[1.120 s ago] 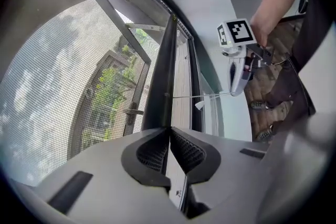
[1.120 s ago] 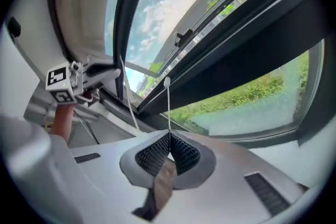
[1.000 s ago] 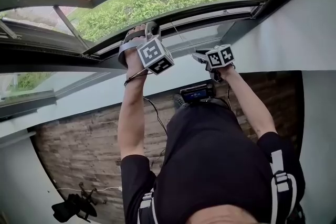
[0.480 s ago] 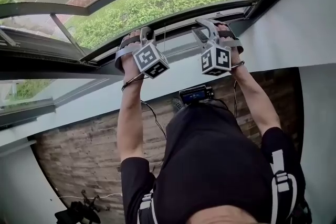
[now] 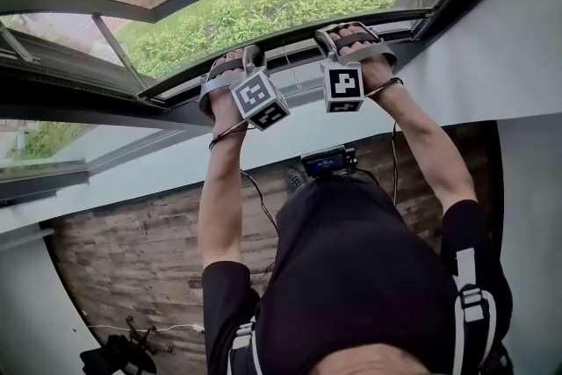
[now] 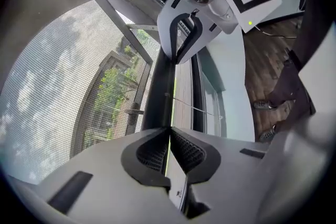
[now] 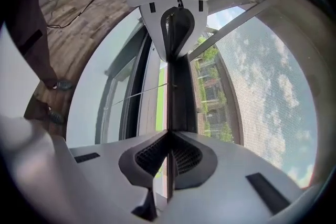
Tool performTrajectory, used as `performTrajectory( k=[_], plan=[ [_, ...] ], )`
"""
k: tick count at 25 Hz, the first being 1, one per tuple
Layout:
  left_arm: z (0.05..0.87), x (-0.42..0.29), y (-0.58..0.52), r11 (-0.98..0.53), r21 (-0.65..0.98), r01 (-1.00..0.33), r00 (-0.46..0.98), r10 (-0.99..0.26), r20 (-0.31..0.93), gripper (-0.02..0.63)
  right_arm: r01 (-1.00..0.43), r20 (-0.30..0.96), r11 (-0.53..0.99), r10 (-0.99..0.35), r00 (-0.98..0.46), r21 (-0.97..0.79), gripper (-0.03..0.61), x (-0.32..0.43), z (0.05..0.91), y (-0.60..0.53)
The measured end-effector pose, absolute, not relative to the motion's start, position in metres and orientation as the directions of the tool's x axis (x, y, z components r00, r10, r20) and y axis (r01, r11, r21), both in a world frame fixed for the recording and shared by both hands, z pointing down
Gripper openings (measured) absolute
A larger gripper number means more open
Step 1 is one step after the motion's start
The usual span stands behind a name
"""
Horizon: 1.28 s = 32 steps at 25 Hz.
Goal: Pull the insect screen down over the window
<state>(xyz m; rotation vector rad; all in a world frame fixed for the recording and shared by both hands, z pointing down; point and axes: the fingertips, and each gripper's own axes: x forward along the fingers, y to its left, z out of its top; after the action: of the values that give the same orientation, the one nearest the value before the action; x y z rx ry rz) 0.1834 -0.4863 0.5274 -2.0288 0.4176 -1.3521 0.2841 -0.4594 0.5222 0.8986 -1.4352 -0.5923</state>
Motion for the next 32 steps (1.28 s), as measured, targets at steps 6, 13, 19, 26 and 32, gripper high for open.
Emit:
performTrajectory(
  k=[6,13,19,26,32],
  plan=[
    [0.53,0.184,-0.489,-0.73,-0.677,0.09,0.418,-0.59,0.691,0.023,-0.158,0.643,0.626,-0.76,0.096,0.763,0.018,0.286,0.524,-0.46],
    [0.563,0.181,-0.485,-0.769,-0.631,0.097,0.392,-0.553,0.735,0.025,-0.189,0.695,0.674,-0.714,0.082,0.714,0.018,0.28,0.555,-0.456],
    [0.609,0.178,-0.481,-0.794,-0.6,0.097,0.371,-0.53,0.762,0.025,-0.181,0.72,0.698,-0.686,0.104,0.692,0.018,0.281,0.605,-0.452],
    [0.612,0.18,-0.486,-0.784,-0.614,0.086,0.372,-0.547,0.75,0.025,-0.182,0.71,0.688,-0.695,0.111,0.702,0.018,0.283,0.61,-0.459],
    [0.638,0.179,-0.485,-0.799,-0.596,0.085,0.371,-0.53,0.763,0.025,-0.189,0.738,0.715,-0.666,0.109,0.673,0.018,0.281,0.634,-0.456]
  ],
)
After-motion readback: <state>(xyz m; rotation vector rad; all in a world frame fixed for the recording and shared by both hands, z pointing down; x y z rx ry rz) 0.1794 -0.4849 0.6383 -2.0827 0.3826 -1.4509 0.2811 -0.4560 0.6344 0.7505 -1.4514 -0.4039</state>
